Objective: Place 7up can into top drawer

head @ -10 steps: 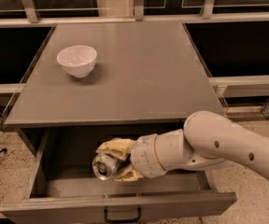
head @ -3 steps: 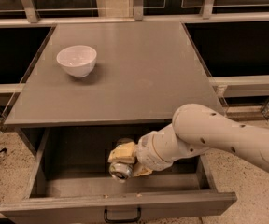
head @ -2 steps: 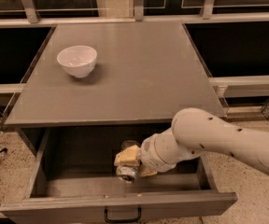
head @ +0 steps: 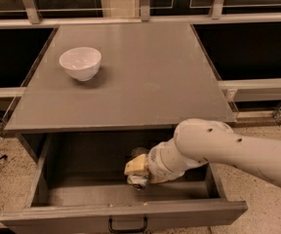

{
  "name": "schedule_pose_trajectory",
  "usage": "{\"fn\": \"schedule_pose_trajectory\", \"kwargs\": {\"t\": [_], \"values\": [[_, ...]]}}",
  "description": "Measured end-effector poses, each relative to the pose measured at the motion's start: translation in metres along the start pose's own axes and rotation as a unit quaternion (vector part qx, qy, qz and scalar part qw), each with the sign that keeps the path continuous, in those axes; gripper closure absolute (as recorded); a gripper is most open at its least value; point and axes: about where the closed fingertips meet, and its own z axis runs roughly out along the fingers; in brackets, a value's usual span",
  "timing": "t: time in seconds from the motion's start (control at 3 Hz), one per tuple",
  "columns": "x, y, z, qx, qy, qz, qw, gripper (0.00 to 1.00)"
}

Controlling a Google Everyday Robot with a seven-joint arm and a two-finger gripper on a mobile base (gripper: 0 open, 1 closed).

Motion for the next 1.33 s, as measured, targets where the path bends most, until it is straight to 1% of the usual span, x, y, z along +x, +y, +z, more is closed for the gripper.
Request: {"fn": "schedule_pose_trajectory", "kwargs": {"t": [0.33,0.67,1.0,1.33], "values": [[0.008,0.014,0.008,-0.036,0.010,-0.006,0.9993,1.00],[0.016,0.035,0.015,-0.068,0.017,0.001,0.9976,1.00],[0.020,0.055,0.018,-0.091,0.020,0.013,0.9955,1.00],[0.020,0.055,0.018,-0.091,0.020,0.013,0.9955,1.00]]}}
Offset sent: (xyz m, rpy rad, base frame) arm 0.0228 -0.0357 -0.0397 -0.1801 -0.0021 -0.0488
